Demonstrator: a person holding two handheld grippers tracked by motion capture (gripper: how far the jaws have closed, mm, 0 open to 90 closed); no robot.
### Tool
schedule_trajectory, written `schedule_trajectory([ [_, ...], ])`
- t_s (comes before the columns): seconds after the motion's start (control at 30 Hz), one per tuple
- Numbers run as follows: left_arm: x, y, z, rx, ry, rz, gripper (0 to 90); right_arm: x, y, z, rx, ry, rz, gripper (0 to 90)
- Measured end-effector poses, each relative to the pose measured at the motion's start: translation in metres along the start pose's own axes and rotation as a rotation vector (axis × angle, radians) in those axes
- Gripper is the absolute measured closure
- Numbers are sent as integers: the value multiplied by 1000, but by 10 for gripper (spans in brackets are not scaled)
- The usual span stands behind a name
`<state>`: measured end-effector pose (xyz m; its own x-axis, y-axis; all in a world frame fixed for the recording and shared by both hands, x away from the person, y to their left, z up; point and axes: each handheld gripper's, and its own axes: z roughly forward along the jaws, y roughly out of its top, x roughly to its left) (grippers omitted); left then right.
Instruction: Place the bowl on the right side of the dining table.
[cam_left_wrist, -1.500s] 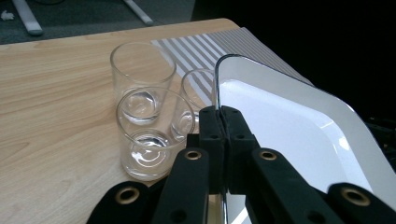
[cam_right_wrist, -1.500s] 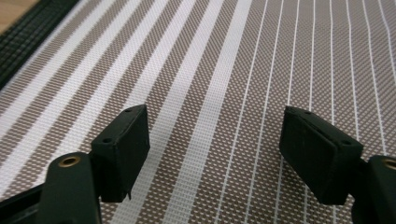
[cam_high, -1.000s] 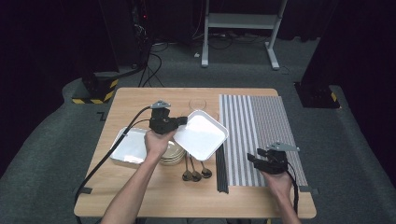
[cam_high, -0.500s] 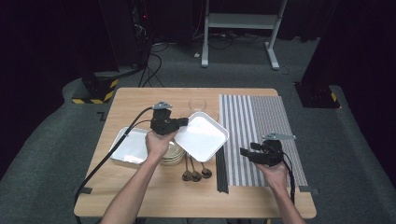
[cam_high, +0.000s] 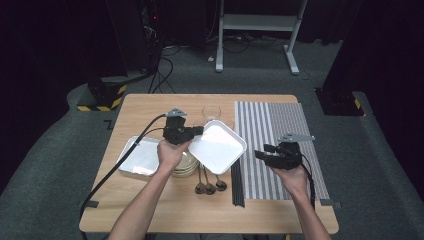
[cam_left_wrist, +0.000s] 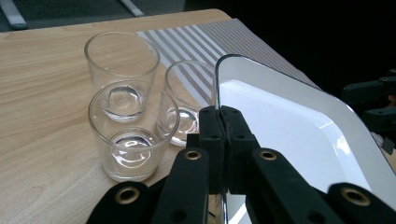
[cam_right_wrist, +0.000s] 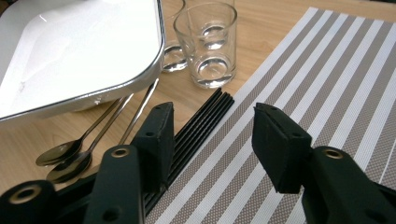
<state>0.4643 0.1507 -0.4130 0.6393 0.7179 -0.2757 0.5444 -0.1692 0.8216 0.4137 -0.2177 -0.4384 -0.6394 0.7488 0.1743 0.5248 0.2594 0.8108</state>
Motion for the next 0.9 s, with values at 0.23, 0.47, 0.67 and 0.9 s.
schedule_trajectory([
  [0.23, -1, 0, 1, -4, -5, -6, 882, 5, 11, 0, -34, -11, -32, 551],
  [0.47, -2, 0, 3, -1, -8, 0, 882, 8, 23, 1, -76, 15, -54, 620],
  [0.67, -3, -1, 4, 2, -11, 3, 882, 13, 34, 9, -74, 18, -77, 627],
  [0.9, -4, -1, 4, 4, -13, 4, 882, 20, 48, 22, -52, 34, -114, 664],
])
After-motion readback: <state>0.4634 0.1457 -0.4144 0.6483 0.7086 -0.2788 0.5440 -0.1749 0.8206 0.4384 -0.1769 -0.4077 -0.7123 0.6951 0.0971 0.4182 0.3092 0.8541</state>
